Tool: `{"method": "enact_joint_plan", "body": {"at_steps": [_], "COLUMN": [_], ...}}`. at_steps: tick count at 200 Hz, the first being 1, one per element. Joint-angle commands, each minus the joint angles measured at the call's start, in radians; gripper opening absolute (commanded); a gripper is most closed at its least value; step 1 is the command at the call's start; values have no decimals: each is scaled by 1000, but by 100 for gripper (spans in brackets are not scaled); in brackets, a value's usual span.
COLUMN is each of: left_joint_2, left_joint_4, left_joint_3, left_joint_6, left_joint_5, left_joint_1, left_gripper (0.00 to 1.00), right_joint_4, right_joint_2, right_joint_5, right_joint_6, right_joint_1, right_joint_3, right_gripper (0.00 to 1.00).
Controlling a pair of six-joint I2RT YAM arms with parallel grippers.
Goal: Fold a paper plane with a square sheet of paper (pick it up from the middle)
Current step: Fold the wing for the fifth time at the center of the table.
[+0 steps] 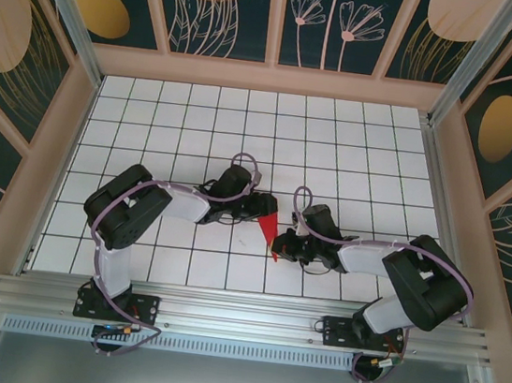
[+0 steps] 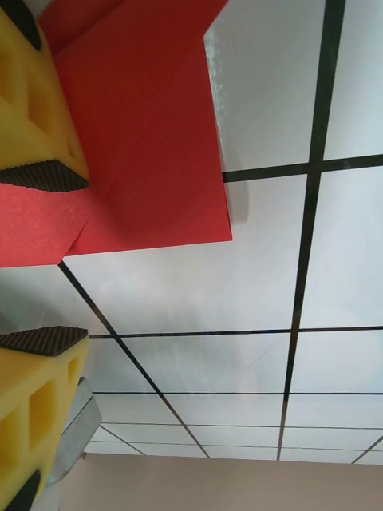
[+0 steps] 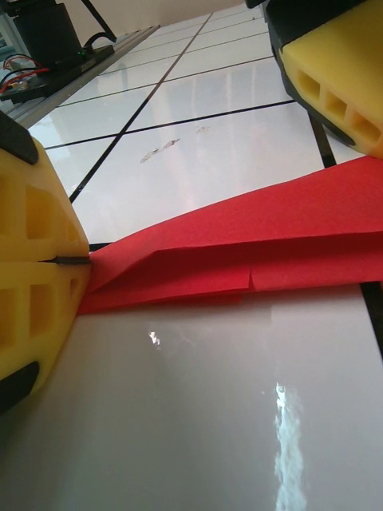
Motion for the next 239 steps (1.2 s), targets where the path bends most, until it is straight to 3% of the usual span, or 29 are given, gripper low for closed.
{"method": "enact_joint_plan", "body": {"at_steps": [1, 180, 239], "left_joint_2": [46, 49, -70], "left_joint_4": [-55, -72, -194], "left_joint_3": [26, 86, 195], "left_joint_6": [71, 325, 364], "left_joint_5": [-86, -146, -145], "left_joint_1": [38, 117, 130], "left_gripper": [51, 56, 58], "right_joint_4": [-196, -197, -212], "right_joint_2": [42, 14, 12], "right_joint_5": [90, 93, 98], "right_joint_6": [-11, -4, -14], "right_joint_1": [6, 4, 4], "right_joint_3": [-49, -70, -39], "right_gripper": [0, 0, 0]}}
